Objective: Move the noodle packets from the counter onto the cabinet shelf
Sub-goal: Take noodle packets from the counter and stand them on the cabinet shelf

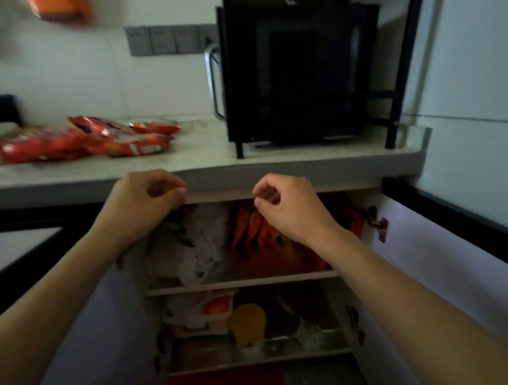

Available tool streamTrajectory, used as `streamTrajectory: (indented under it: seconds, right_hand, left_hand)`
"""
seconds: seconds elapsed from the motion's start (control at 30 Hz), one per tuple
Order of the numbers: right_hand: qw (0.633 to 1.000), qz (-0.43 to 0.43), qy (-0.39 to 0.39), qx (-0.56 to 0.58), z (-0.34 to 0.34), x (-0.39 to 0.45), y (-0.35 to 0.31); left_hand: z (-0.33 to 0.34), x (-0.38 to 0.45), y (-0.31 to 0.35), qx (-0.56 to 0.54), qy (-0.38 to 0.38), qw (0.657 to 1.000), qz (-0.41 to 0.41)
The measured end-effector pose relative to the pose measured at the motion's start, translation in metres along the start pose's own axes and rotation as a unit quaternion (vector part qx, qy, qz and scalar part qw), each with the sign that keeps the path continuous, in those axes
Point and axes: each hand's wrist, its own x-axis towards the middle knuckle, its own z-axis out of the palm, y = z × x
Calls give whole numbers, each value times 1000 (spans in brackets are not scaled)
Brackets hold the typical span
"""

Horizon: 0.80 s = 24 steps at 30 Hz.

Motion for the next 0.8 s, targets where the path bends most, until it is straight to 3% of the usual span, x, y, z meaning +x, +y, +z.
streamTrajectory:
  seconds: [0.1, 0.23, 0.6, 0.8]
  right_hand:
    - [999, -39, 33, -8, 6, 40, -35]
    - [997, -68, 19, 20, 39, 93, -85]
    - [996, -81, -25, 2, 121, 197, -103]
    - [996, -82, 10, -32, 166, 237, -115]
  left_hand:
    - [-39, 20, -4, 2, 32, 999, -22]
    - [-91, 40, -38, 76, 102, 991, -37]
    - [-136, 116, -135, 336, 107, 925, -140]
    - [-153, 152, -171, 424, 101, 880, -188]
